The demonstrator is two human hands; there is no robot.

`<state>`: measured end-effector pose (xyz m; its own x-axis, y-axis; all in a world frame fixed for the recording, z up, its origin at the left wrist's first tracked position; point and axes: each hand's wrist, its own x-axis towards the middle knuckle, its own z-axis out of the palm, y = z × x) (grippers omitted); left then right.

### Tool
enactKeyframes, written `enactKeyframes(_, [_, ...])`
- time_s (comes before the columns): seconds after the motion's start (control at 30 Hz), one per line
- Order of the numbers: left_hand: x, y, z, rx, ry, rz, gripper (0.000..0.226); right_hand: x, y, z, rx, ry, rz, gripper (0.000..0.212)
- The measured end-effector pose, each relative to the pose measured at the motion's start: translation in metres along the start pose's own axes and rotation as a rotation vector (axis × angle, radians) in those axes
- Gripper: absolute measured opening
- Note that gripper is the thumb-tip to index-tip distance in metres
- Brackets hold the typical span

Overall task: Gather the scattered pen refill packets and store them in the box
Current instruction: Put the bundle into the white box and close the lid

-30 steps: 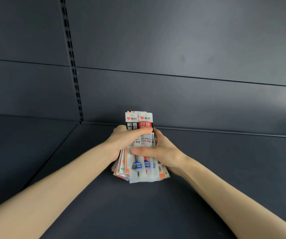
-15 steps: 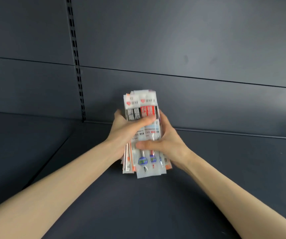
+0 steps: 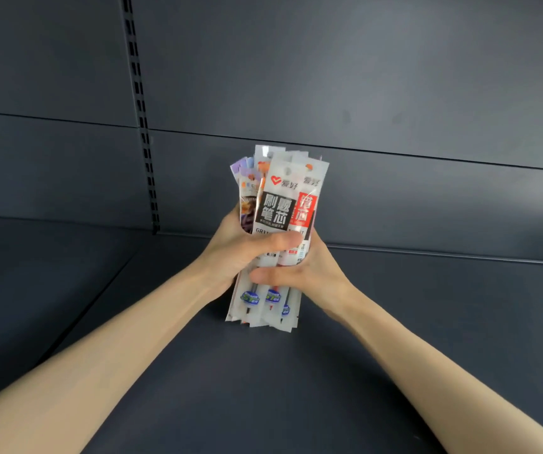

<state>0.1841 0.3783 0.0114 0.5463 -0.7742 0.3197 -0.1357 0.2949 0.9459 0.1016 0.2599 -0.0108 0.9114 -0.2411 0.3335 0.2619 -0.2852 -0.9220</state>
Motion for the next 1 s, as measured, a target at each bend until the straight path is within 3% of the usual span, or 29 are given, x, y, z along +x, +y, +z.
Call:
enactKeyframes(0.17, [-0.001, -0.007, -0.006, 0.023, 0.004, -0.055, 0.051, 0.001, 0.011, 0.0, 0.006, 0.011, 0.044, 0.093])
enactKeyframes(0.3, [-0.002, -0.006, 0.001, 0.004, 0.031, -0.012, 0.062, -0.001, 0.01, 0.004, -0.048, 0.047, 0.032, 0.088])
enactKeyframes(0.43, [0.002, 0.007, 0.004, 0.004, 0.024, 0.089, 0.064, 0.001, -0.005, -0.005, -0.044, 0.133, -0.11, 0.086])
enactKeyframes(0.63, [-0.001, -0.013, 0.001, 0.017, -0.018, -0.062, 0.052, -0.001, 0.02, -0.001, -0.09, -0.016, 0.041, 0.101])
enactKeyframes(0.8, [0.004, -0.003, -0.004, -0.017, -0.046, -0.017, 0.045, 0.005, 0.015, -0.004, -0.075, 0.054, 0.016, 0.089])
enactKeyframes(1.0, [0.002, -0.008, -0.004, 0.003, -0.08, -0.077, 0.039, 0.002, 0.012, -0.001, -0.066, -0.03, 0.067, 0.068])
